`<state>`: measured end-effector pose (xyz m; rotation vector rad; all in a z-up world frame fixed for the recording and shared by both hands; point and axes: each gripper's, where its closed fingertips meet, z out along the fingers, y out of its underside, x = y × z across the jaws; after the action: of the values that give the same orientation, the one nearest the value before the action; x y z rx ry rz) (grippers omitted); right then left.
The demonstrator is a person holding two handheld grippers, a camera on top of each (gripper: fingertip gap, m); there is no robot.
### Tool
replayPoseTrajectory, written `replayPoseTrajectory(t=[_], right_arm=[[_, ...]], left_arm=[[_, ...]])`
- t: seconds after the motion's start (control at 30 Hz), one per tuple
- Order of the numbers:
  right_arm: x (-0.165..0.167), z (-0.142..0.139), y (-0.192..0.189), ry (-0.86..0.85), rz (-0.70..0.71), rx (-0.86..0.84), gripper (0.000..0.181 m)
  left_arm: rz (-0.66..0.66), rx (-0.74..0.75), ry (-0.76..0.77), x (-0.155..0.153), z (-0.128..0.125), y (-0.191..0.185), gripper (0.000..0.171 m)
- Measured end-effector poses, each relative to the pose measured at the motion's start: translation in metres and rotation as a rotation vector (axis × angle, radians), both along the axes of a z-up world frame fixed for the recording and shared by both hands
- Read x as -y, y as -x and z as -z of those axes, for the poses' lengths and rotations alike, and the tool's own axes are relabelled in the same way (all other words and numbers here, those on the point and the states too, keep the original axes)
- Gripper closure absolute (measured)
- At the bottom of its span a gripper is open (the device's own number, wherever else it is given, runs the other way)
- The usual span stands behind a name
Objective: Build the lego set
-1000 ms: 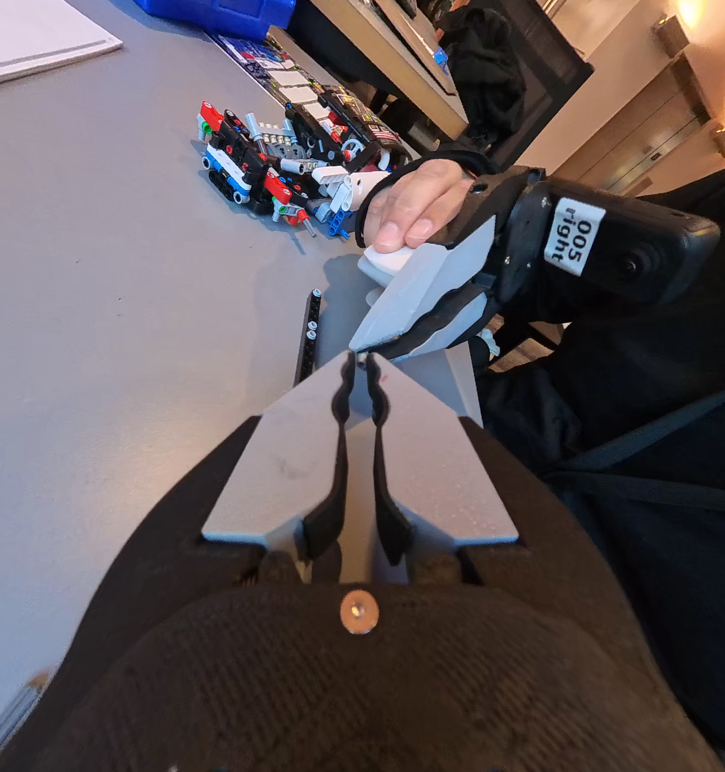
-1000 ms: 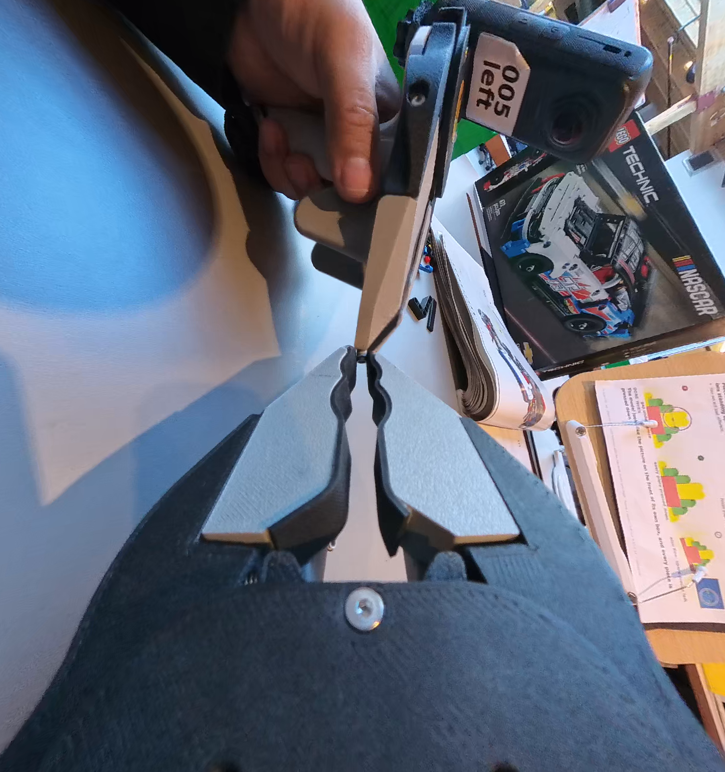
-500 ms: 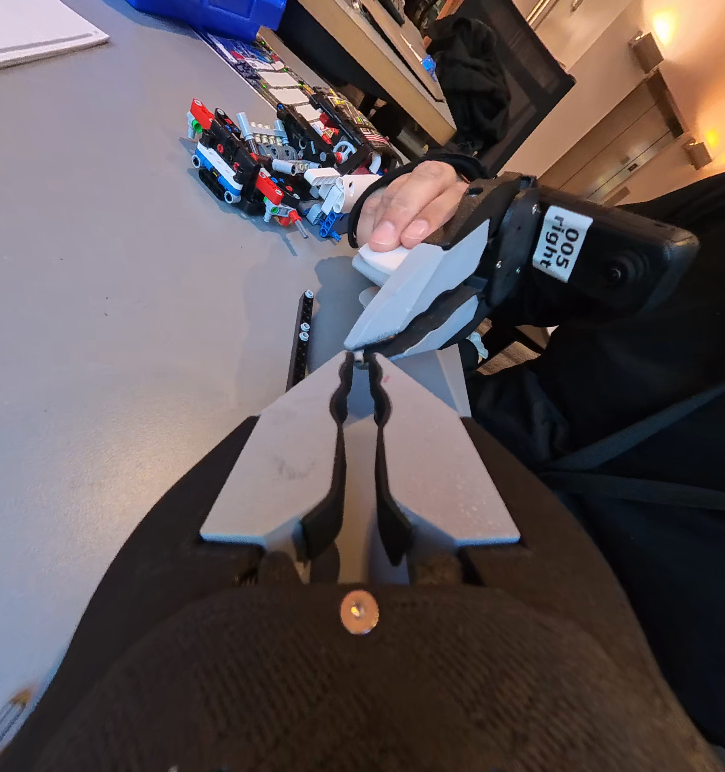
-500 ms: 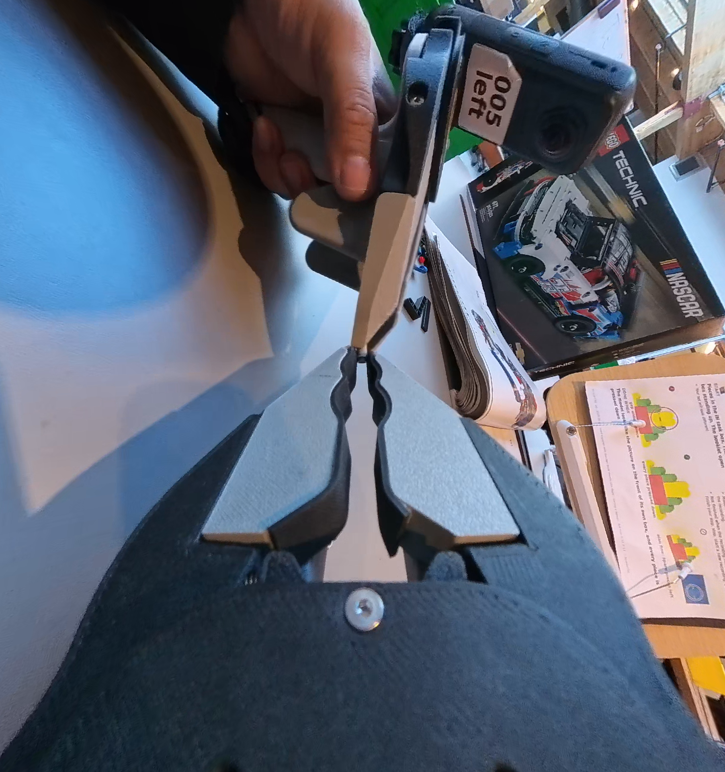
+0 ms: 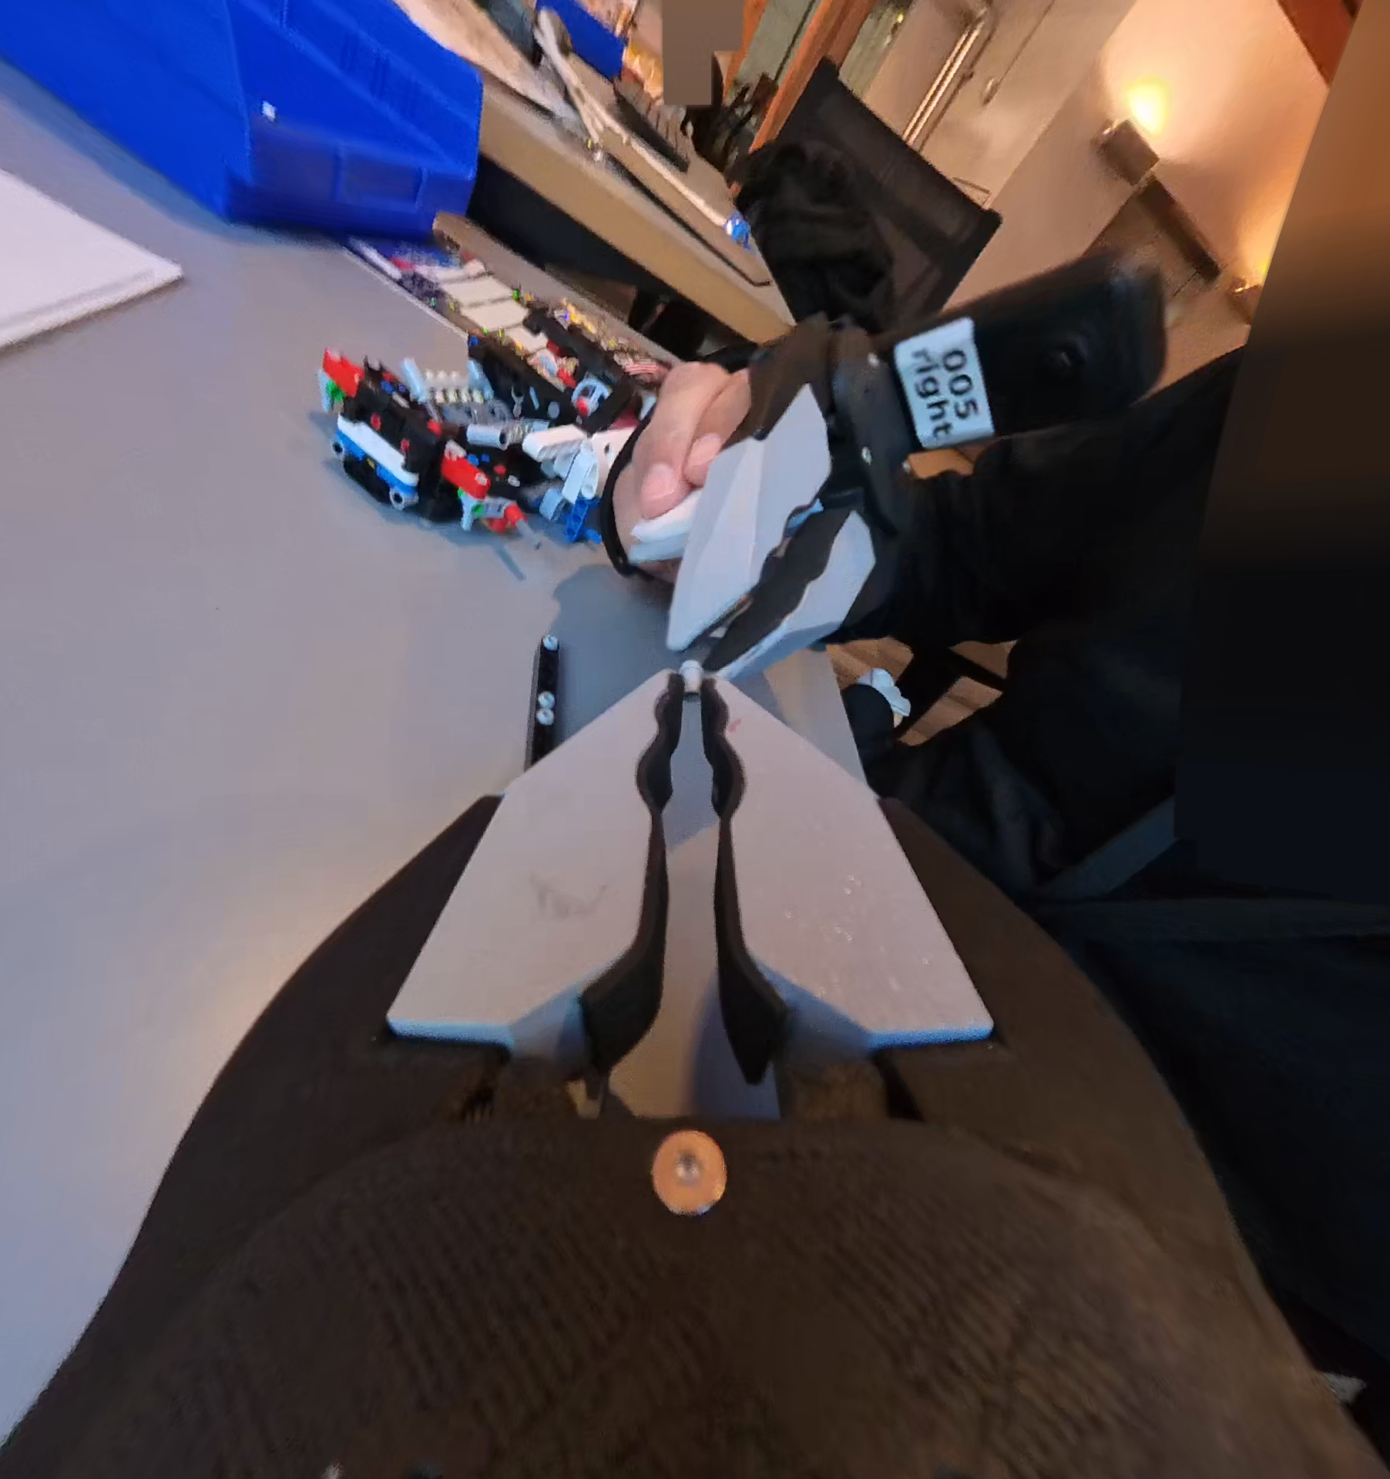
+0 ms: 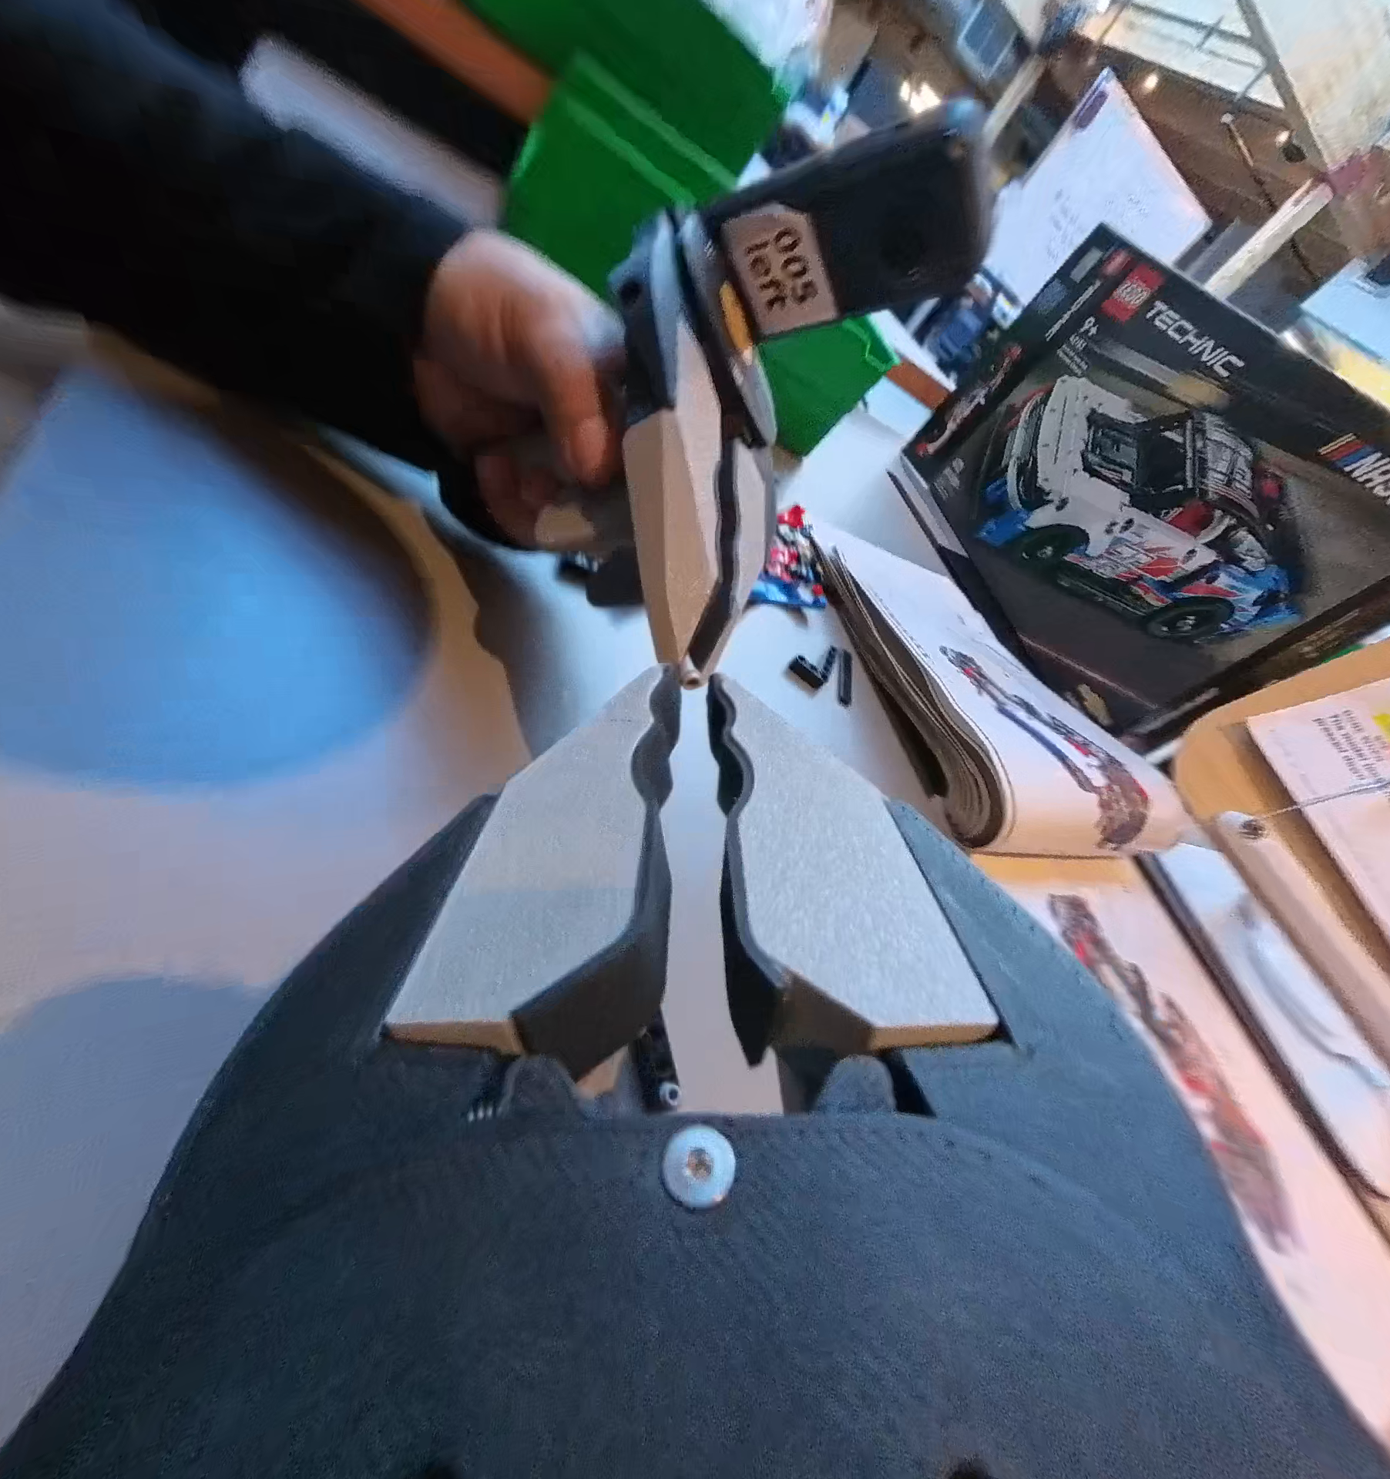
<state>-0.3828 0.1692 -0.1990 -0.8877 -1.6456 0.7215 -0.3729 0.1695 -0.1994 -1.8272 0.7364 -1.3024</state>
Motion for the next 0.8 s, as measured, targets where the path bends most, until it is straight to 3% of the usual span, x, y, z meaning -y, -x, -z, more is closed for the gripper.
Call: replayPoseTrajectory(t=[0.1, 0.17, 0.23, 0.33, 0.53, 0.8], right_arm=[[0.003, -0.018, -0.004, 0.242, -0.073, -0.066, 0.177], [-0.004, -0.025, -0.005, 0.402, -0.078, -0.092, 0.177], [-0.012, -0.026, -0.004, 0.541, -0.076, -0.089, 0.176], [-0.010, -0.023, -0.003, 0.710, -0.127, -0.050, 0.175], [0.001, -0.026, -0.004, 0.854, -0.234, -0.032, 0.176], [0.004, -0.023, -0.004, 0.883, -0.260, -0.002, 0.177]], left_arm=[[-0.039, -0.022, -0.138, -0.004, -0.010, 0.002, 0.170], [-0.101, -0.116, -0.315, -0.008, -0.016, 0.004, 0.170], [-0.129, -0.198, -0.526, -0.005, -0.024, 0.001, 0.171], [-0.163, -0.296, -0.690, -0.003, -0.027, -0.002, 0.170], [-0.181, -0.377, -0.788, -0.004, -0.024, -0.003, 0.170], [-0.197, -0.417, -0.839, -0.004, -0.025, -0.004, 0.170]])
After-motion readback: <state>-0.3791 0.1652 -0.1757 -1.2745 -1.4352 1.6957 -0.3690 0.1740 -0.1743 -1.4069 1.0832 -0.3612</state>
